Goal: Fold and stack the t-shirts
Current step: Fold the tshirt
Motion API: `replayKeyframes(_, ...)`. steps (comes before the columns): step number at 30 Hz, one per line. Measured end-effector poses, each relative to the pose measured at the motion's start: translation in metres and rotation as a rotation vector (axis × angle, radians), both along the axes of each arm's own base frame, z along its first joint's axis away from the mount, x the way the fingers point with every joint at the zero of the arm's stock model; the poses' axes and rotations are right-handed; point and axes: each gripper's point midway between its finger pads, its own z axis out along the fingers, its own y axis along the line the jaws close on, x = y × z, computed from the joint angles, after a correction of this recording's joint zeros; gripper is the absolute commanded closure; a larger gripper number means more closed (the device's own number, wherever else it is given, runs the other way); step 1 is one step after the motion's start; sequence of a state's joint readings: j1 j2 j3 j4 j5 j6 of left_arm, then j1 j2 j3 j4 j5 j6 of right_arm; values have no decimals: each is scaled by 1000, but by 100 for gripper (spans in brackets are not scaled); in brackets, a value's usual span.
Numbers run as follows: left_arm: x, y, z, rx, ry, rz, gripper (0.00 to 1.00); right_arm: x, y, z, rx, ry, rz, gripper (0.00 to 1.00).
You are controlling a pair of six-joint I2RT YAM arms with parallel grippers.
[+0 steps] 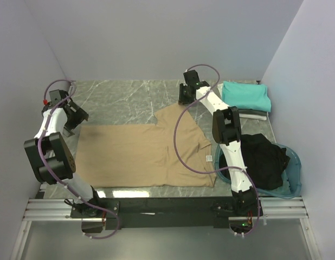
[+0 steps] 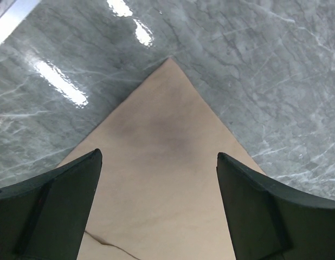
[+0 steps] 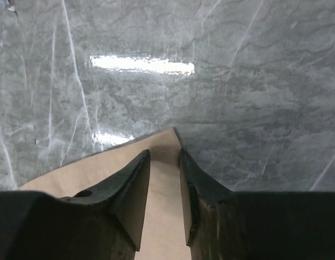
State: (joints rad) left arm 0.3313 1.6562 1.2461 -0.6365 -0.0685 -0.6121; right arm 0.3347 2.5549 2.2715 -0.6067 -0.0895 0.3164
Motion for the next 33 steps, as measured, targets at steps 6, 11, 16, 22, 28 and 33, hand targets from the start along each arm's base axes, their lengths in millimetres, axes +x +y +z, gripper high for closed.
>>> replayKeyframes(6, -3, 5, -1, 2, 6, 9, 7, -1, -1, -1, -9, 5, -1, 87)
replayKeyframes(11, 0, 11, 0, 11, 21, 10, 13, -1, -4, -3, -19, 7, -21, 100)
replayKeyframes(16, 12, 23, -4, 30, 36, 24, 25, 1, -6, -4, -25, 1, -39, 100)
replayKeyframes(22, 18, 30, -19, 34, 71, 31, 36, 0, -8, -3, -12, -2, -64, 100)
replayKeyframes(28, 26, 31, -34, 29, 104, 16, 40, -1, -10, -3, -2, 1, -78, 100)
replayKeyframes(33, 37, 30, -42, 40, 121, -10, 44, -1, -10, -2, 3, 4, -80, 100)
